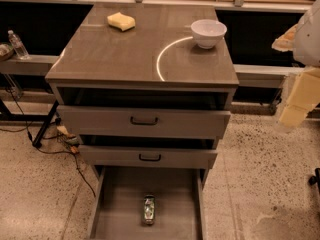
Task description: Pick green can from bottom drawer and place on counter
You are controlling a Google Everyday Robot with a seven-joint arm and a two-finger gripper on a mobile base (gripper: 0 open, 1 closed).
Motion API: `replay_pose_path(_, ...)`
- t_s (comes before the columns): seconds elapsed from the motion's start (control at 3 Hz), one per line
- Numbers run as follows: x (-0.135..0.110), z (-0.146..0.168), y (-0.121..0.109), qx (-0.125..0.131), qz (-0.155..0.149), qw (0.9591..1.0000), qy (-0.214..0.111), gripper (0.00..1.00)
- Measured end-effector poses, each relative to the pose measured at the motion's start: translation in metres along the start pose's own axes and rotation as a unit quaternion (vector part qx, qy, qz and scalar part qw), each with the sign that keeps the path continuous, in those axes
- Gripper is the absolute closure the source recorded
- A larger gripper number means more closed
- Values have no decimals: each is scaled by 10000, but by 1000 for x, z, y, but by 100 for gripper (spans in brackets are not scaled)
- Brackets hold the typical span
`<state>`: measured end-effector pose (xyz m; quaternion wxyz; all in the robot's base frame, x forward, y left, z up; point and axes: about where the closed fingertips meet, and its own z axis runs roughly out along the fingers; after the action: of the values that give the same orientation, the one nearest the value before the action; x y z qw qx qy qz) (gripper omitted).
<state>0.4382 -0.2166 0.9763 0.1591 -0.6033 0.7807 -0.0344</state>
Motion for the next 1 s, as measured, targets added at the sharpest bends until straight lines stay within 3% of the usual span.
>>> replay_pose_path(0.33, -3, -2, -3, -6, -49, 10000, -40, 0)
replay_pose_path(0.67, -8, 16, 1, -54, -220, 9996, -158, 0)
replay_pose_path(1.0, -25, 121, 37, -506, -995, 9912, -707, 0)
